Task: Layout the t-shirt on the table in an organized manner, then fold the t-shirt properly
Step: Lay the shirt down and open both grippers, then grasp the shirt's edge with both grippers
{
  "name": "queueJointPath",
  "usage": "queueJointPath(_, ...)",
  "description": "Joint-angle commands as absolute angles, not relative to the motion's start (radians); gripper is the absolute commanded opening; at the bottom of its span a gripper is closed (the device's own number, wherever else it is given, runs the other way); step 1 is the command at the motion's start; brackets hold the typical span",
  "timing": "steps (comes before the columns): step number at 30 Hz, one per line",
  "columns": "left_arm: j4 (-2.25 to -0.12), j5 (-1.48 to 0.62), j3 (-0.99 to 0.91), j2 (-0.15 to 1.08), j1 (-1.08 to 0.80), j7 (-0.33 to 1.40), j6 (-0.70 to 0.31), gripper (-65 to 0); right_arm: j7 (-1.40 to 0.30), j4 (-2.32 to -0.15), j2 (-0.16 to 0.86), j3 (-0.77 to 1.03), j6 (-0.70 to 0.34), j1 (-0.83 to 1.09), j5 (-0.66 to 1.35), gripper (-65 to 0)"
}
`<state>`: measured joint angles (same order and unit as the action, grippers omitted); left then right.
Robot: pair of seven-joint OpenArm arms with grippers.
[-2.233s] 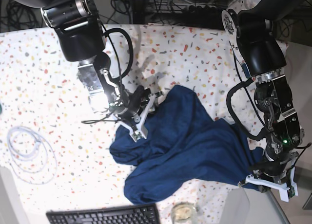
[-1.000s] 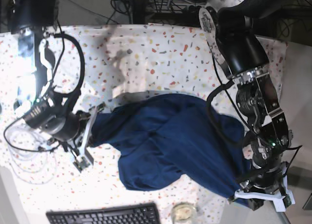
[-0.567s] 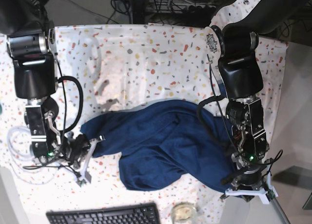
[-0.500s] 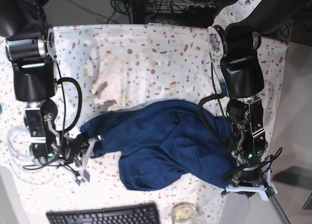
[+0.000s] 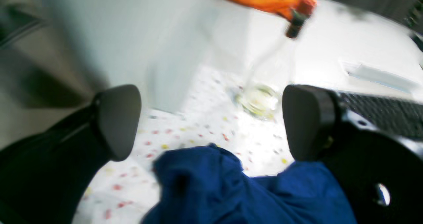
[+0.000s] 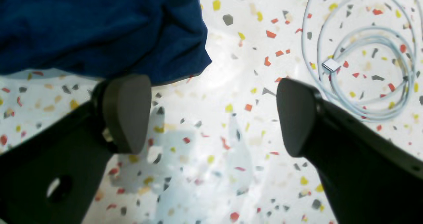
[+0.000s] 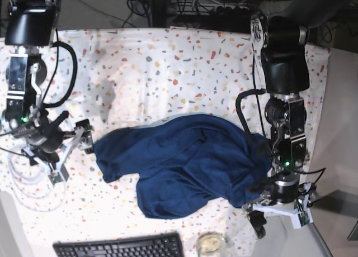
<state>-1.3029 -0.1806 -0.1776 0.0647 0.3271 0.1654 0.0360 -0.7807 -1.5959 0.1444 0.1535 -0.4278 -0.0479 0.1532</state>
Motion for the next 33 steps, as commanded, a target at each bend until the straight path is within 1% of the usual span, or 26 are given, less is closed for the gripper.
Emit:
queueJointPath(1, -1.4, -0.179, -0.176, 0.067, 0.275, 0.186, 0.025, 0.0, -0.768, -1.638, 0.151, 0.173, -0.429, -0.028, 0.159, -9.5)
queueJointPath(4, -1.589, -0.183, -0.165, 0.042, 0.099, 0.343, 0.025, -2.6, -0.766, -1.678, 0.151, 0.196, -0.43, 0.045, 0.159, -9.5)
queueJointPath(6, -1.639, -0.228, -0.177, 0.004, -0.001, 0.389, 0.021, -3.8, -0.765, -1.681, 0.15, 0.206, -0.43, 0.076, 0.16, -9.5)
queueJointPath(8, -1.647, -0.294, -0.179, 0.001, -0.079, 0.386, 0.018, -4.1, -0.728, -1.673, 0.139, 0.206, -0.43, 0.099, 0.176, -9.5)
queueJointPath(10, -1.63, -0.404, -0.179, 0.002, -0.143, 0.386, 0.018, -3.9, -0.657, -1.659, 0.13, 0.223, -0.43, 0.134, 0.205, -9.5)
queueJointPath(13, -1.572, -0.556, -0.179, 0.018, -0.188, 0.384, 0.018, -3.9, -0.582, -1.65, 0.13, 0.219, -0.43, 0.16, 0.239, -9.5)
queueJointPath(15, -1.512, -0.633, -0.179, 0.036, -0.193, 0.355, 0.018, -4.1, -0.579, -1.649, 0.13, 0.217, -0.43, 0.176, 0.259, -9.5)
queueJointPath(17, -1.449, -0.685, -0.179, 0.044, -0.193, 0.283, 0.018, -4.1, -0.579, -1.649, 0.13, 0.217, -0.43, 0.18, 0.266, -9.5)
queueJointPath(20, -1.359, -0.699, -0.174, 0.044, -0.179, 0.213, 0.018, -4.1, -0.578, -1.646, 0.13, 0.217, -0.43, 0.183, 0.266, -9.5)
queueJointPath(24, -1.265, -0.699, -0.165, 0.045, -0.114, 0.209, 0.018, -4.1, -0.575, -1.616, 0.13, 0.217, -0.43, 0.18, 0.266, -9.5)
queueJointPath(27, -1.198, -0.699, -0.162, 0.041, -0.047, 0.208, 0.018, -4.1, -0.572, -1.537, 0.128, 0.217, -0.43, 0.147, 0.266, -9.5)
queueJointPath(33, -1.049, -0.699, -0.042, 0.053, 0.091, 0.202, 0.018, -4.8, -0.572, -1.379, 0.13, 0.216, -0.432, 0.05, 0.265, -9.5)
